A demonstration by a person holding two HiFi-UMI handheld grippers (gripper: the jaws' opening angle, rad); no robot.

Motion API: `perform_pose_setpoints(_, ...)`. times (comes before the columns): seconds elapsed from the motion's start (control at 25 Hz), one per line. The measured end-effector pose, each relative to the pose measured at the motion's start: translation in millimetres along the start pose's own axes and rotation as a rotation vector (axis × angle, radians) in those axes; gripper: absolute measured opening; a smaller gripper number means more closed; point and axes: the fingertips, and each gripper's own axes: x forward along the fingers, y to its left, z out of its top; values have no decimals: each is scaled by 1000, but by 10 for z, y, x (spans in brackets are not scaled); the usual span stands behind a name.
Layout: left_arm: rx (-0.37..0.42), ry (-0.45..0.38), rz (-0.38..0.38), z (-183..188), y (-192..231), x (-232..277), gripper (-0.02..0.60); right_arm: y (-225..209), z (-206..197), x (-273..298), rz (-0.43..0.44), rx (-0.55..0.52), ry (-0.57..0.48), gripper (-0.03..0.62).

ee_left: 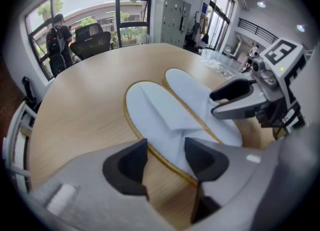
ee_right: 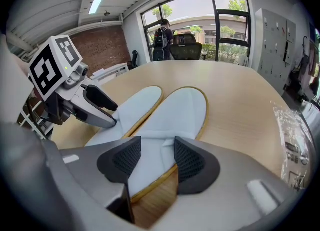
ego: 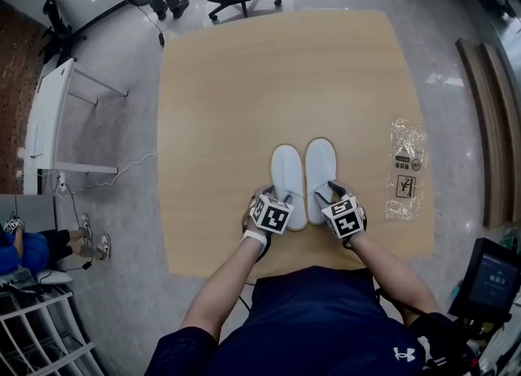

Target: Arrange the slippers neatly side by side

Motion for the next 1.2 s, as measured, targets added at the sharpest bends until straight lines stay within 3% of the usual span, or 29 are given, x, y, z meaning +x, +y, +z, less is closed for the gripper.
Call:
perform_pose_setpoints(0.48,-10,-9,-1,10,21,8,239,-16,5,3,8,7,-10,216)
perform_pose_setpoints(0.76,-65,-101,26,132,162,-220,238,-92,99,-137,-5,37,-108,150)
perform_pose_setpoints(0.84,-79,-140,8,189,131,-332,195,-85,99,-201,-3,54,-115,136)
perform_pose_setpoints(0.96,-128,-200,-40,290,-5,-559,65,-81,98,-309,4,81,-133,113)
perform_pose_setpoints(1.04,-157,-235,-64,339,-91,-671,3,-73,95,-367,22,96,-147,50)
perform_pose_setpoints(1.08,-164,-249,-74,351,-128,-705,3,-54,122,-403,35,103,-155,17)
perform_pose_setpoints(1.2,-172,-287,-106,387,-258,-814,3,44,321,-568,74,111,-206,11)
